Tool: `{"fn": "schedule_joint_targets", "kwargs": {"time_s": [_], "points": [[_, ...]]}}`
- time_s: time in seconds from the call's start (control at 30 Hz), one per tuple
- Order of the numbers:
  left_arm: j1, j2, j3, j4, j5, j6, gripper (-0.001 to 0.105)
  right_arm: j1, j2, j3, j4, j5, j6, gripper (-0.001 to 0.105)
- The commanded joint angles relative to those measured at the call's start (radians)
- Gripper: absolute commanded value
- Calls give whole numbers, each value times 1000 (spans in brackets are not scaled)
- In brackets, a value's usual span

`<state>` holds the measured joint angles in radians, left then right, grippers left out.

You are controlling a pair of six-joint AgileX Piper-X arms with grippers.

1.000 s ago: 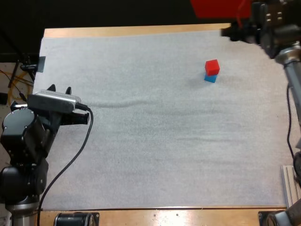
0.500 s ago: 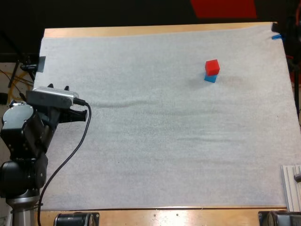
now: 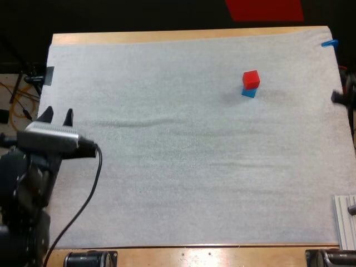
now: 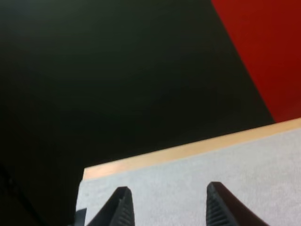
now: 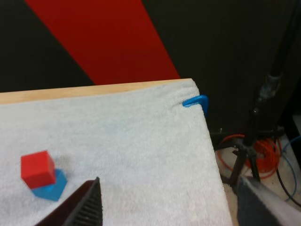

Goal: Stack red cube on blue cube

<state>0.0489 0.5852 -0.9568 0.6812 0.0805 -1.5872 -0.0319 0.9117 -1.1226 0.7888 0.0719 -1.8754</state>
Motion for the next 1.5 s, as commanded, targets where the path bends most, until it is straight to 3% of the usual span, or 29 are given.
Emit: {"fn": "schedule_joint_targets", "kwargs": {"time_s": [0.0,0.33,0.57,0.77,0.87,0.97,1.27,1.47], "points": [[-8,-19,-8,10,-2,-10,37,0,-46,33,-10,-2,-6,59],[-104,-189,0,152,0,-10,37,0,-468,273,-22,-33,22,59],[-104,-427,107,221,0,-8,37,0,-710,380,50,-55,39,59],[-104,-653,191,372,0,-8,37,0,-868,469,70,-55,54,59],[-104,-745,194,457,-2,-8,37,0,-940,505,70,-55,105,59],[-95,-730,164,583,-15,-8,37,0,-968,521,83,-55,132,59],[-95,-738,173,514,-54,-12,37,0,-962,577,61,-141,121,59],[-95,-738,231,441,-54,-31,37,0,-962,612,61,-201,105,59]]}}
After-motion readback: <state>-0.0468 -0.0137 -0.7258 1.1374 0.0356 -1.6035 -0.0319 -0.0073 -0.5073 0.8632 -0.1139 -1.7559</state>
